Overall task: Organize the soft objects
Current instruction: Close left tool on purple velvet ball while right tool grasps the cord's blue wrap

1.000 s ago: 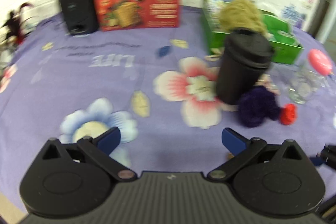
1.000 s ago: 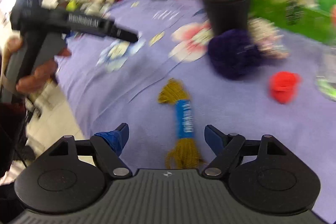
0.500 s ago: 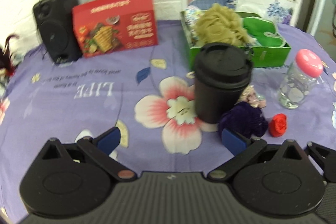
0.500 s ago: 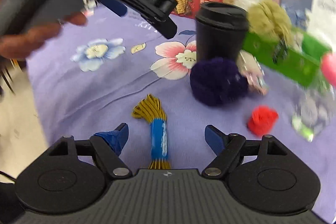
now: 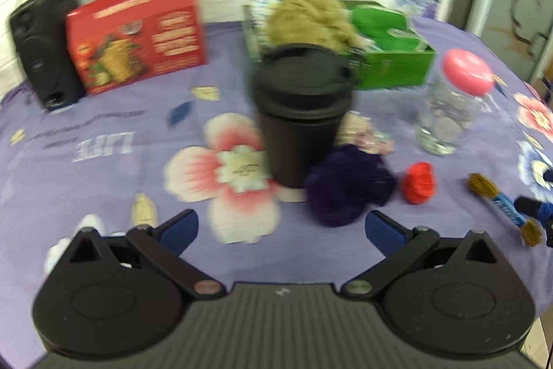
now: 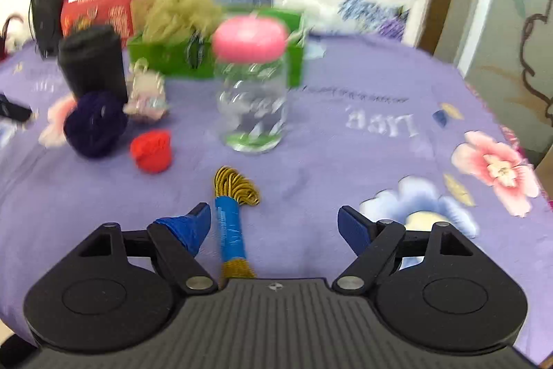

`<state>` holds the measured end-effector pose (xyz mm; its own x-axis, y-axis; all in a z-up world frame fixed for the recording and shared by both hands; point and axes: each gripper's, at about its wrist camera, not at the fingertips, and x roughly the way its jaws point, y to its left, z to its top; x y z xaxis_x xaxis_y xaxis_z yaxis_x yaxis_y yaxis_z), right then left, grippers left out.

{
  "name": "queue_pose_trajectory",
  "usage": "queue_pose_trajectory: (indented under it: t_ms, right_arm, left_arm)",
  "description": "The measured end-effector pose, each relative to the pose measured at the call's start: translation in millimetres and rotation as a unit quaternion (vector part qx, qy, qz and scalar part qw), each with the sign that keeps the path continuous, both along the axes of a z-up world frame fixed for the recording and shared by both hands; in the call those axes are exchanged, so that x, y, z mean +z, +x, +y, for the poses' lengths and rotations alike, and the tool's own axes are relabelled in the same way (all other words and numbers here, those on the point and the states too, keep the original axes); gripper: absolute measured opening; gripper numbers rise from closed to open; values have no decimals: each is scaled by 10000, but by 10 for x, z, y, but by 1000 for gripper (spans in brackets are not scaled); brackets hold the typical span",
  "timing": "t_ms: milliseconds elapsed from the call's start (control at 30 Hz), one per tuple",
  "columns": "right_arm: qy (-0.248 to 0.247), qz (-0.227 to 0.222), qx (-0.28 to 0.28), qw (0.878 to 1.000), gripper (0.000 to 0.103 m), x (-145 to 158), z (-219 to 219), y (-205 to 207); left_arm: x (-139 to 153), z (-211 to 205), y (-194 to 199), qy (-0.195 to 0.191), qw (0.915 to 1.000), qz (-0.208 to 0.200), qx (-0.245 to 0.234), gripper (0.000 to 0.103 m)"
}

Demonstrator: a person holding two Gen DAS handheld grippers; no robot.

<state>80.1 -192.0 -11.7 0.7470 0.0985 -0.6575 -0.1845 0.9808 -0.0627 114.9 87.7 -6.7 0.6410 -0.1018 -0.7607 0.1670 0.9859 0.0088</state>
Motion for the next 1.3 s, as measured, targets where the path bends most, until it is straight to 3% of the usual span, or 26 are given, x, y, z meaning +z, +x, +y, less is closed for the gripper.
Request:
queue_pose_trajectory:
  t_ms: [100, 267, 433, 800, 967, 1100, 1133, 1167, 1233, 1300]
  right_arm:
    - [95, -146, 205, 9996, 67, 57, 16, -38]
    - [192, 66, 349, 9992, 67, -118, 78, 52]
    - [592, 363, 813, 9943, 67, -226, 168, 75]
    - [425, 516, 1033, 9924, 67, -415, 373, 292]
    - [472, 296, 891, 9945, 68, -491, 345, 244]
    - [488, 261, 738, 9957, 68, -488, 326, 194]
    - [453, 311, 720, 9959, 68, -473, 335, 207]
    - [397, 374, 706, 9960, 68, -454, 352, 223]
    - [357, 444, 689, 9960, 65, -427, 370, 225]
    - [387, 394, 737, 9957, 57, -448, 353, 194]
  left_arm:
    - [-30, -200, -26, 13, 9996, 67, -267, 102]
    - [-62, -454, -169, -175, 9975, 104, -675, 102]
    - [-94, -547, -105, 322, 9967, -280, -687, 102]
    - [-355, -475, 348, 6, 9976, -93, -683, 102]
    - [-480, -433, 456, -134, 9982, 150, -569, 93]
    - [-575, -435, 511, -173, 9976, 355, -563, 77]
    - [-604, -435, 529, -197, 9973, 442, -552, 66]
    - [-623, -432, 540, -211, 9972, 482, -536, 64]
    - [-608, -438, 535, -144, 9977, 439, -497, 51]
    - [-587, -422, 531, -205, 9975, 496, -470, 50]
